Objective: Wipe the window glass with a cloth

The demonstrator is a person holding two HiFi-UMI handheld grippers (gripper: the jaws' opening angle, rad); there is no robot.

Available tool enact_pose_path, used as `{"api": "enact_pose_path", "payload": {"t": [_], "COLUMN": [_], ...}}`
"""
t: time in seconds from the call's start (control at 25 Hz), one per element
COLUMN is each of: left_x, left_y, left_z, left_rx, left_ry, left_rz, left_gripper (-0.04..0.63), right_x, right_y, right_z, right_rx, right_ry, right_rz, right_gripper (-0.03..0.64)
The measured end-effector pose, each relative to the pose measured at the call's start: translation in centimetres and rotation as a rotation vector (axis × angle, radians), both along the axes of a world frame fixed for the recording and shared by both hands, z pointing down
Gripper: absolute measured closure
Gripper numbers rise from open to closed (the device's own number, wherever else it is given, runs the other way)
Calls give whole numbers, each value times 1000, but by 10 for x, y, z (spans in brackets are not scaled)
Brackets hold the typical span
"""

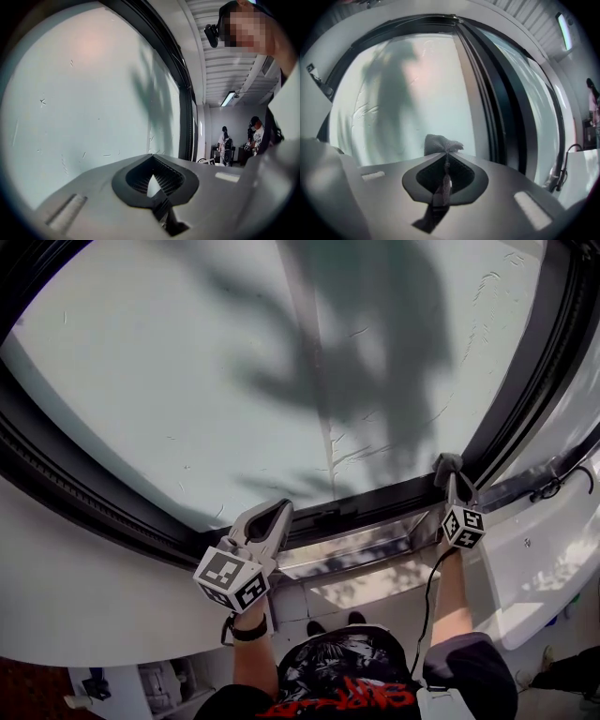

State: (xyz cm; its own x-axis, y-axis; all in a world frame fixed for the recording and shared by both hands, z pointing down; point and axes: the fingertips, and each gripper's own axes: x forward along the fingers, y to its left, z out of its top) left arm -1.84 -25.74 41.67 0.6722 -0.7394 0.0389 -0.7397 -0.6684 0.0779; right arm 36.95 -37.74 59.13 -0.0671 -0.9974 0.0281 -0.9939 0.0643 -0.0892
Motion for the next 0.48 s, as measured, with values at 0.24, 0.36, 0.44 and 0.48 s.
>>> {"api": "enact_pose_path", "payload": {"t": [0.24, 0.36, 0.44, 0.48], "left_x": [-25, -37, -49, -57], "left_y": [9, 15, 21, 24], "left_z": [1, 2, 2, 1], "left_rx": [3, 4, 6, 8], "left_ry": [21, 29, 34, 38], "left_rz": [-80, -112, -139, -159], "left_gripper": [601, 601, 601, 601], "right_x": [-114, -165, -197, -214], "right_y": [22, 39, 48, 51], "right_z": [-65, -97, -115, -123], "right_rx": [134, 193, 225, 235], "right_ry": [76, 69, 64, 70], "right_rz": [-220, -311, -372, -403], "right_gripper": [603, 603, 603, 603]}}
